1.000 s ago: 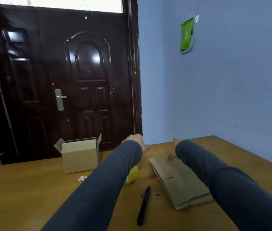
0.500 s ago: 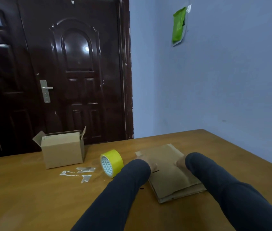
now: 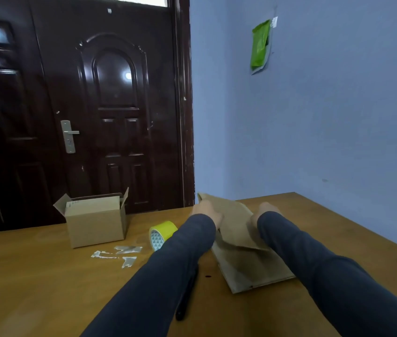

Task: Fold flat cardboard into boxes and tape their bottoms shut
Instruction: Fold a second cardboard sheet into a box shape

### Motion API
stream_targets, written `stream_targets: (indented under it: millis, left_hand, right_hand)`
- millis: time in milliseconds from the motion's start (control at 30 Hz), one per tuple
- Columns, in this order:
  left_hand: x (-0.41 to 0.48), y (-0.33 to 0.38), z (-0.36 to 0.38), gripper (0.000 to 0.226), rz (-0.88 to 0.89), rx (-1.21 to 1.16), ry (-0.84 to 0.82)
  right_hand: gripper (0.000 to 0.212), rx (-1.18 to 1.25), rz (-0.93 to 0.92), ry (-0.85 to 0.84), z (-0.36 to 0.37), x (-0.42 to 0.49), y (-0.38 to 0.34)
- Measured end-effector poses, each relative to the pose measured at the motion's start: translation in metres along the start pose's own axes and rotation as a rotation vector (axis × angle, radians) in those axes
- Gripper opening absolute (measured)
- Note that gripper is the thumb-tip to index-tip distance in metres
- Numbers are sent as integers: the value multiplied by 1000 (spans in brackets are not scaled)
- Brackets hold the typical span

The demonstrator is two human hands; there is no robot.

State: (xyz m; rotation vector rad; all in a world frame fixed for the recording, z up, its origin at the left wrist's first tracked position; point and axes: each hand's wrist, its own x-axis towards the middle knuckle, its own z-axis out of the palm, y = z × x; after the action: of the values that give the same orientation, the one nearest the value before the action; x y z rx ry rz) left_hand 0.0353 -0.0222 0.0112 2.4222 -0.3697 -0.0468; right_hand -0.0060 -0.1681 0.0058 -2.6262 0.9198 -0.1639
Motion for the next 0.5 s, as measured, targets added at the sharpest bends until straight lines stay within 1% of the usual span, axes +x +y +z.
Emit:
stream_targets:
  millis: [100,167,233,300,367,433,500]
  left_hand:
    - [0,-1,-22,45,63,-214,133]
    - [-6,-3,-42,51,122,-375,198]
    - [-11,-5,-69,50,182,-470,278]
    - [-11,-12,-100,41,206,-533,348]
    - [-12,-25,-135,37,209,-572,371]
    - [-20,-38,-169,33,235,-523,385]
    - [-32,-53,-201,29,263,-483,364]
  right_hand:
    - [18,259,42,49,-6,-10,-14]
    - [24,384,18,63,-11,-18,-25]
    - [32,439,-19,43,-13,-31,-39]
    - [39,510,-75,0,-12,-42,-55]
    - [50,577,-169,-27,-6,-51,-73]
    - [73,696,-246,12,2,-56,-91]
    - [95,830,-312,57,9,-61,-110]
